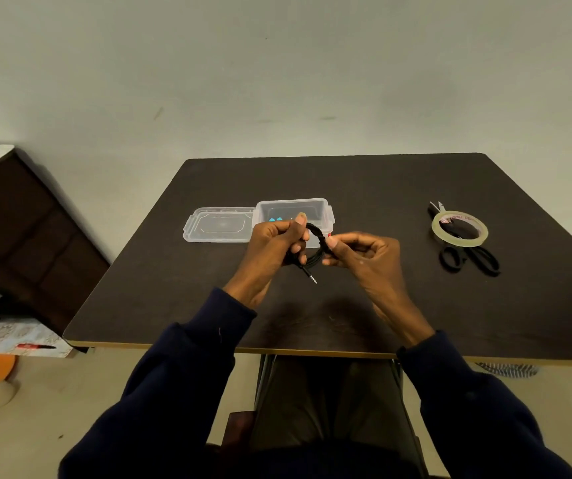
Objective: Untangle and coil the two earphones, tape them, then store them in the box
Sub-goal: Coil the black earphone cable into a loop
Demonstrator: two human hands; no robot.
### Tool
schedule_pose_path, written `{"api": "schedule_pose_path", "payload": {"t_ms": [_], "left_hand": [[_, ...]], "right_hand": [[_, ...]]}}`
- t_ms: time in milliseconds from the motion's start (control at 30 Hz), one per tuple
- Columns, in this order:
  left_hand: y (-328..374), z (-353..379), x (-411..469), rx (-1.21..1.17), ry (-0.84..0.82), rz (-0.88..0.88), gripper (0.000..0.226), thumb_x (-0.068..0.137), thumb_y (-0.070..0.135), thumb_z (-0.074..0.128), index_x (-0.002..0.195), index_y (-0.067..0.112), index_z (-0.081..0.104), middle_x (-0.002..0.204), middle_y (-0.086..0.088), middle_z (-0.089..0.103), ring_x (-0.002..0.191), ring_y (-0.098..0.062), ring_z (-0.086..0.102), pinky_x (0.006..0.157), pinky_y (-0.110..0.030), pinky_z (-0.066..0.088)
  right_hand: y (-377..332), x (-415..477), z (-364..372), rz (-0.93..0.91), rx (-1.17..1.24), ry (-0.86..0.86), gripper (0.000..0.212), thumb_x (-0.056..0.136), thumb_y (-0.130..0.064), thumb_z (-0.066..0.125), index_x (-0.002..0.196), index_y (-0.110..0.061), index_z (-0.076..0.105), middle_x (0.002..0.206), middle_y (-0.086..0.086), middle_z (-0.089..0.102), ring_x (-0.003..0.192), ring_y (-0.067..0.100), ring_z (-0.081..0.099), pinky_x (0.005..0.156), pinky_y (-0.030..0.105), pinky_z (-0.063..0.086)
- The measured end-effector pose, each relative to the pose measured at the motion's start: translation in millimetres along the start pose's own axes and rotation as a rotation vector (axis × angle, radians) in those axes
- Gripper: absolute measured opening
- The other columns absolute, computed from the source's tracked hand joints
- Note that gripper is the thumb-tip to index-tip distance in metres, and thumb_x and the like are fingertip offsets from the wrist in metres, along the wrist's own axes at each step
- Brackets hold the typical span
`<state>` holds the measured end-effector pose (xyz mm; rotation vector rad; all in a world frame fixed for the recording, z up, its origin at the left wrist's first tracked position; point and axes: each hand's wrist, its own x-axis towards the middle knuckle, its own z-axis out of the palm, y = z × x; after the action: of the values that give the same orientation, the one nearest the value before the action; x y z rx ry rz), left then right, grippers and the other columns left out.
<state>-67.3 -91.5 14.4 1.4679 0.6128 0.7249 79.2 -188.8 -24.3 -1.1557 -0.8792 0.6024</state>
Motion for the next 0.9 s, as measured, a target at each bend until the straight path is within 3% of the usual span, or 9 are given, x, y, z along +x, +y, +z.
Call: {"api": "schedule_pose_path", "payload": {"t_ms": [233,600,767,900], "left_hand": [[-4.1,2.5,0.6,-0.13,-0.009,-0.085,0.031,0.105,0.035,0.05,0.095,0.01,0.065,0.067,0.001,0.055,0.065,-0.014,0.058,0.078,-0.037,0.054],[4.2,2.8,2.5,-0.333,0.044,-0.138,0.029,0.103,0.03,0.056,0.082,0.011,0.063,0.064,0.001,0.052,0.064,-0.016,0.058,0.075,-0.032,0.053],[4.2,1.9,5.9,-0.219,0.088,-0.051,0.032,0.101,0.034,0.059,0.077,0.015,0.068,0.063,0.002,0.051,0.061,-0.014,0.053,0.075,-0.033,0.048],[8.4,0.0,4.9,-0.188,0.019,-0.04,0.034,0.102,0.034,0.057,0.076,0.014,0.068,0.065,0.0,0.051,0.065,-0.017,0.056,0.077,-0.033,0.049]], "right_hand": [[3.3,-7.0,6.1,-0.067,-0.051,0.053,0.017,0.081,-0.003,0.081,0.097,-0.002,0.076,0.091,0.009,0.078,0.086,0.023,0.077,0.08,0.029,0.062],[9.1,-10.4,7.8,-0.276,-0.202,0.15,0.022,0.083,-0.008,0.081,0.103,-0.001,0.075,0.102,0.007,0.075,0.094,0.018,0.075,0.084,0.031,0.061],[9.7,-11.7,11.5,-0.263,-0.067,0.164,0.018,0.085,0.001,0.078,0.102,0.005,0.074,0.098,0.016,0.075,0.078,0.029,0.076,0.078,0.04,0.063],[8.8,-11.2,8.1,-0.132,0.089,0.154,0.019,0.086,0.004,0.074,0.105,0.008,0.073,0.094,0.021,0.076,0.078,0.032,0.075,0.081,0.04,0.062]]}}
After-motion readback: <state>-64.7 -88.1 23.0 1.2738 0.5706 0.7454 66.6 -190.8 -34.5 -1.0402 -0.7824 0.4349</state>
